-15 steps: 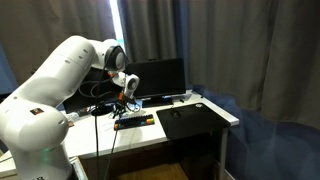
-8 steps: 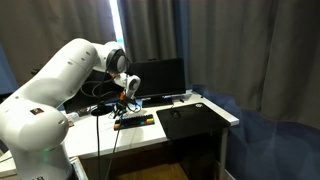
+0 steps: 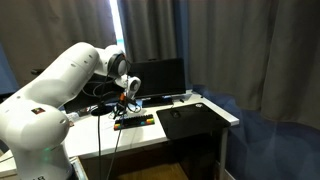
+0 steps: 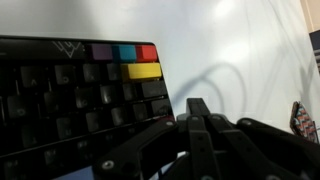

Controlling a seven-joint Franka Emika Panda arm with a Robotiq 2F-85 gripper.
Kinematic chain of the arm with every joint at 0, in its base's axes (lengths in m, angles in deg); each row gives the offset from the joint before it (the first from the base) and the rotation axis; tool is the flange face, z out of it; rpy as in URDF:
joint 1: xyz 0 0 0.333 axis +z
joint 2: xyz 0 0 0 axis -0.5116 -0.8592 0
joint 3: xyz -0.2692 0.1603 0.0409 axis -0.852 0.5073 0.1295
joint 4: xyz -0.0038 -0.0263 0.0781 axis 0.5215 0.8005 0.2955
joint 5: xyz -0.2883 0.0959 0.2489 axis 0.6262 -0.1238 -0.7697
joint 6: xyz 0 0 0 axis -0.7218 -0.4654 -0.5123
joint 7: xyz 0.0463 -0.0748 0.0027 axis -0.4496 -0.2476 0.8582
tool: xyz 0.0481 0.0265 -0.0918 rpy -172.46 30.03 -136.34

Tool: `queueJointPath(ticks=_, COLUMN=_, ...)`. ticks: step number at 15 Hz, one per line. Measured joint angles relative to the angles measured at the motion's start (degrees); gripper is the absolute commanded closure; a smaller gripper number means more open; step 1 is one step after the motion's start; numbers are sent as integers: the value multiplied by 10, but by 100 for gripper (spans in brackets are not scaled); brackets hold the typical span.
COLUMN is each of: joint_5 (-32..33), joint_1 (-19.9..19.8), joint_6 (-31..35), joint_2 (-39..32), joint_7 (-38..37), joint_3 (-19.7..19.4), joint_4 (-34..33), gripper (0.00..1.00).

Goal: Press a button on the keyboard

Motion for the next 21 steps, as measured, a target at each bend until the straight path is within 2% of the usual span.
queueJointPath(ticks=12, joint_5=52, joint_1=50, joint_6=-25, joint_2=-23, joint_7=-33, joint_3=-26, joint_4=-54, gripper=100)
queueJointPath(ticks=21, joint_5=69, joint_1=61, joint_6=-43, joint_2=-33, joint_7=-32, joint_3=-27, joint_4=-75, gripper=100)
